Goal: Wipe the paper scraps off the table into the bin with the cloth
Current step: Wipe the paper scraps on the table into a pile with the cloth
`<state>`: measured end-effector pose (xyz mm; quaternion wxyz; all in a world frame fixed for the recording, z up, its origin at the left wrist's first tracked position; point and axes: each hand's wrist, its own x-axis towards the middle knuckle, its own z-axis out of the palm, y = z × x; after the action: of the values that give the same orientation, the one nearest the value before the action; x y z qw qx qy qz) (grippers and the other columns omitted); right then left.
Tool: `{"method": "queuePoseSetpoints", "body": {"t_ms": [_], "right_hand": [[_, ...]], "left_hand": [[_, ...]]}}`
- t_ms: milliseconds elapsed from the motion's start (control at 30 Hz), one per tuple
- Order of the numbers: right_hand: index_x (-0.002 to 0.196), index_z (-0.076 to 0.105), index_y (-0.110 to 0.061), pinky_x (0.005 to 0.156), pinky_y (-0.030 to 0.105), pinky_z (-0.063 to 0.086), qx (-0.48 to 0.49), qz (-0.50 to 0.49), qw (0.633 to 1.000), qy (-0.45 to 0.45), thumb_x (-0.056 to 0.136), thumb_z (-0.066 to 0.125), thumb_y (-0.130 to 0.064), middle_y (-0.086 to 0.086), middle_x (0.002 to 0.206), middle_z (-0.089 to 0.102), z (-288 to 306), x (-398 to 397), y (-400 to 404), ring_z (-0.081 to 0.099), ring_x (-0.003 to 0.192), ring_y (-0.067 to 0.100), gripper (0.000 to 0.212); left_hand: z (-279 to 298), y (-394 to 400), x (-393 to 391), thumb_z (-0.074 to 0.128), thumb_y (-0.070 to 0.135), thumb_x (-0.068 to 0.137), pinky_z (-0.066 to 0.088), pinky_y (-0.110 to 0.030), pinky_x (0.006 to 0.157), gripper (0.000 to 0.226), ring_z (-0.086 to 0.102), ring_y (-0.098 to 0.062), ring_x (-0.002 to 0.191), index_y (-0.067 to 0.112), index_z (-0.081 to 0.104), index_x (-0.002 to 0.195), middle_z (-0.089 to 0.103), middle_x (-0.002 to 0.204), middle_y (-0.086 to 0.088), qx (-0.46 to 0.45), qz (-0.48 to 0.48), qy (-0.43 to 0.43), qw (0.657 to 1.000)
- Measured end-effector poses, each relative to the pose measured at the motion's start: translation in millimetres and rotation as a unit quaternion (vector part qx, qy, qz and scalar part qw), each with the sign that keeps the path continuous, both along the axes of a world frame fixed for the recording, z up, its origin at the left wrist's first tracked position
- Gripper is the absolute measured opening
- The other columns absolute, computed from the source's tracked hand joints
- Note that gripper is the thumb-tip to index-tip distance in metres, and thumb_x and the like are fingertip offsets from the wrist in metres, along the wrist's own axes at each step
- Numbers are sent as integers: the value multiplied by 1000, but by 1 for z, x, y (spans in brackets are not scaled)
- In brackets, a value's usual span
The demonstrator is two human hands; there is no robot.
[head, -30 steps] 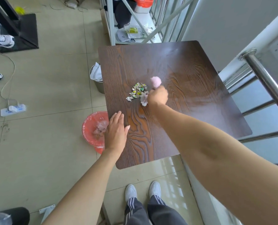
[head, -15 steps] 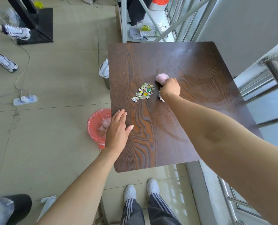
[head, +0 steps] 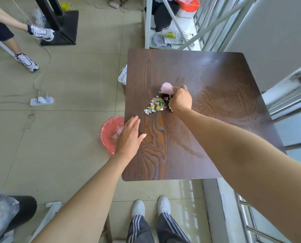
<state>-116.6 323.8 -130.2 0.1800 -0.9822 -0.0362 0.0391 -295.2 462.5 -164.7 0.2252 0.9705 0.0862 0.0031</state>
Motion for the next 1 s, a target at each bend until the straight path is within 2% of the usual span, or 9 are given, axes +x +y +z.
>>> {"method": "queuePoseSetpoints", "body": {"t_ms": [67, 167, 400, 500, 633, 733, 800, 867, 1000], "right_hand": [[117, 64, -5, 86, 38, 50, -19, -51, 998, 33, 88, 48, -1, 16, 127, 50, 7, -15, -15, 63, 104, 37, 34], [116, 63, -3, 87, 38, 49, -32, -81, 993, 77, 88, 52, -1, 16, 129, 48, 13, -49, -27, 62, 107, 37, 31], [125, 49, 0, 100, 35, 42, 54, -161, 974, 151, 86, 64, -17, 16, 132, 52, 21, -109, 9, 55, 121, 34, 45], [126, 43, -1, 101, 35, 42, 137, -217, 947, 190, 86, 64, -18, 18, 132, 54, 22, -119, 44, 55, 123, 33, 48], [128, 39, -4, 99, 35, 43, 242, -315, 892, 215, 89, 61, -16, 17, 132, 53, 25, -119, 86, 55, 122, 33, 46], [135, 34, -6, 104, 36, 39, 305, -337, 860, 232, 91, 55, -17, 14, 140, 47, 23, -107, 98, 49, 128, 31, 50], [137, 33, -6, 105, 37, 37, 328, -360, 845, 222, 94, 49, -18, 13, 141, 47, 22, -98, 98, 48, 129, 30, 48], [133, 36, -5, 103, 39, 39, 326, -399, 837, 185, 93, 53, -17, 16, 135, 52, 21, -90, 89, 53, 125, 32, 46], [126, 40, -2, 100, 40, 42, 290, -411, 857, 110, 90, 55, -20, 19, 129, 56, 21, -76, 48, 56, 120, 36, 42]], "left_hand": [[3, -3, -2, 60, 28, 91, 22, -30, 115, 64, 26, -19, 141, 4, 34, 144, 30, 153, -7, -5, 13, 4, 1000], [7, -7, -9, 63, 25, 90, 25, -32, 116, 65, 27, -21, 140, 2, 35, 143, 32, 151, -9, -9, 29, 11, 999], [10, -10, -26, 67, 22, 87, 30, -32, 113, 67, 32, -22, 137, 1, 37, 142, 36, 147, -9, -16, 48, 14, 999], [9, -5, -29, 68, 19, 85, 31, -32, 111, 66, 34, -22, 135, 0, 38, 141, 38, 145, -9, -27, 49, 12, 998], [9, 1, -30, 70, 8, 80, 41, -37, 104, 61, 40, -25, 130, 0, 44, 135, 43, 139, -11, -64, 44, 2, 997], [9, 2, -30, 72, 9, 79, 42, -38, 103, 65, 42, -28, 129, -3, 41, 135, 41, 139, -15, -55, 40, 6, 998], [11, 2, -31, 71, 13, 81, 37, -36, 108, 69, 38, -27, 133, -4, 37, 139, 38, 142, -15, -41, 42, 14, 998], [11, 2, -32, 69, 19, 84, 31, -32, 112, 71, 34, -25, 136, -5, 34, 141, 34, 144, -14, -32, 45, 15, 998], [13, 1, -34, 68, 24, 86, 28, -30, 112, 71, 33, -23, 137, -3, 34, 142, 33, 146, -12, -15, 44, 10, 999]]}}
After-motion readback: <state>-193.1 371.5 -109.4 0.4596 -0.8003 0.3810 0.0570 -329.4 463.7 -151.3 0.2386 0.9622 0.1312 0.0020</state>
